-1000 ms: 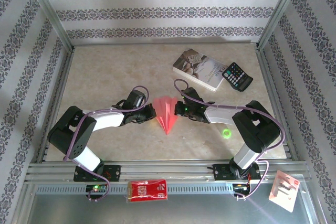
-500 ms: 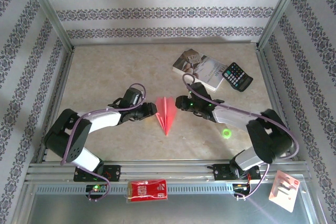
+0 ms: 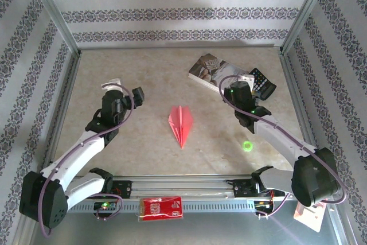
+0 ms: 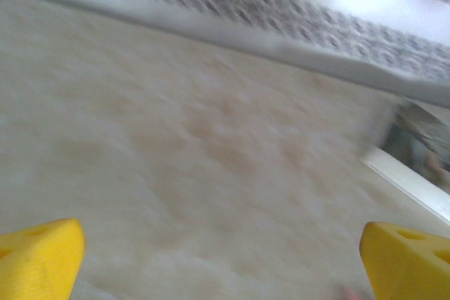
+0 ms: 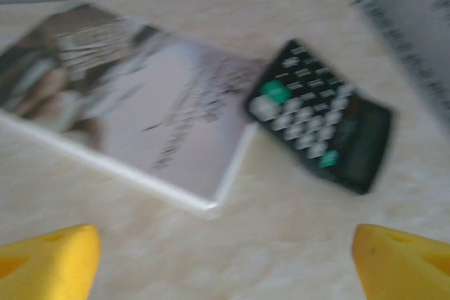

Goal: Fold a paper plane with a square sheet of paper (pick it up from the middle)
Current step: Reset both arms

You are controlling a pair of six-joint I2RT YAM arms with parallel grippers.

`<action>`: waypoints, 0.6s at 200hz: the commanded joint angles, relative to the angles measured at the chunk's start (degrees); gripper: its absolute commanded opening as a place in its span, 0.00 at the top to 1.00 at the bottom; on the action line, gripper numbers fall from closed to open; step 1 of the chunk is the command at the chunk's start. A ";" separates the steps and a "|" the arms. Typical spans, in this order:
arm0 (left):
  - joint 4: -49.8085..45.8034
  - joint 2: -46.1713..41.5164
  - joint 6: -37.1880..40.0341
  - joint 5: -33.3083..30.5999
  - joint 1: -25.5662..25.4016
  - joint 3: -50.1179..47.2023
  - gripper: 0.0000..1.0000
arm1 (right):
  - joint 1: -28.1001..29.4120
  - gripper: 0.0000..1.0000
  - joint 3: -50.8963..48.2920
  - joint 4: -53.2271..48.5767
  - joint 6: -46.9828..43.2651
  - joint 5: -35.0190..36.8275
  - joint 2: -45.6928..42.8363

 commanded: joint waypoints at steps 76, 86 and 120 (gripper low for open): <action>37.16 22.06 16.82 5.77 16.95 -12.55 0.00 | -15.75 0.02 -17.25 36.74 -10.85 -11.95 6.59; 34.82 22.14 18.06 7.41 17.48 -11.26 0.00 | -17.11 0.02 -17.59 38.94 -10.13 -15.35 6.96; 39.37 26.74 17.24 11.80 19.75 -11.19 0.00 | -19.43 0.02 -17.12 40.21 -10.74 -20.98 8.27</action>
